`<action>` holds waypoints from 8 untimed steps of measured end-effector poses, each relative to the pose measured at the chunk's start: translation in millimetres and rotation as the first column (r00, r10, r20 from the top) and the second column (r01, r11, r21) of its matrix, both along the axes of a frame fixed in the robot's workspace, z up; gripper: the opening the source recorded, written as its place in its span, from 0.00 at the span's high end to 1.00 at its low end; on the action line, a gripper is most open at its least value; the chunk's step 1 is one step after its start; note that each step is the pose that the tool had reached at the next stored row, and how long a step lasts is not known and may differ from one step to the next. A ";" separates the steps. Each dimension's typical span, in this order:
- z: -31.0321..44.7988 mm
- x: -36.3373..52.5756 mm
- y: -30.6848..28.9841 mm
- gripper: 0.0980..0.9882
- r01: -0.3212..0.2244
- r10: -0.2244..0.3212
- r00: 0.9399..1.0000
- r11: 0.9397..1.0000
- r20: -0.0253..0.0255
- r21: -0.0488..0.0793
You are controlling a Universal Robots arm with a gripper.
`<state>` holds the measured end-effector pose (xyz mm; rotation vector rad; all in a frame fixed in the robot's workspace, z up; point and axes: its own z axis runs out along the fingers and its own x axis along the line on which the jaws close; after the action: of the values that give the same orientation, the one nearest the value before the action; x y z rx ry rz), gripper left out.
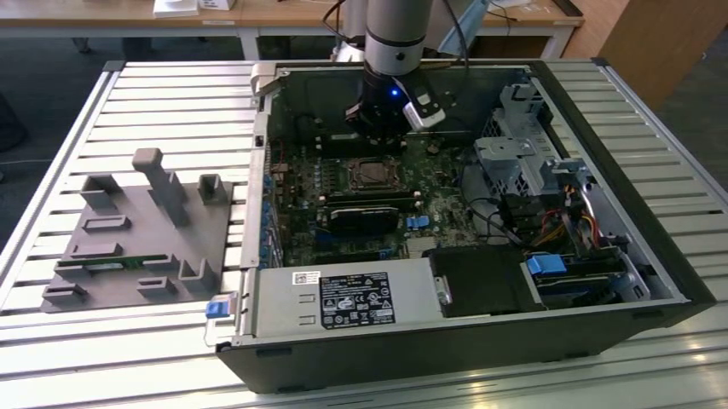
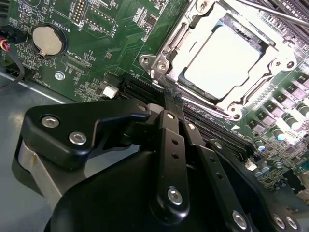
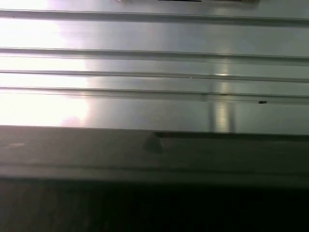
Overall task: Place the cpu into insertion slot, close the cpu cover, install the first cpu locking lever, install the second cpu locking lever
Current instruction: 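Install the first cpu locking lever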
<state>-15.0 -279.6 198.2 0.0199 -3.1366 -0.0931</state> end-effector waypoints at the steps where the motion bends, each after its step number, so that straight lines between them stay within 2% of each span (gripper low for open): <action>1: -0.1 0.1 0.2 0.99 0.000 0.000 1.000 1.000 0.000 0.000; 8: 2.5 0.5 0.3 0.99 0.000 0.000 1.000 1.000 0.000 0.000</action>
<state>-14.5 -279.3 200.8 0.0200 -3.1364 -0.0936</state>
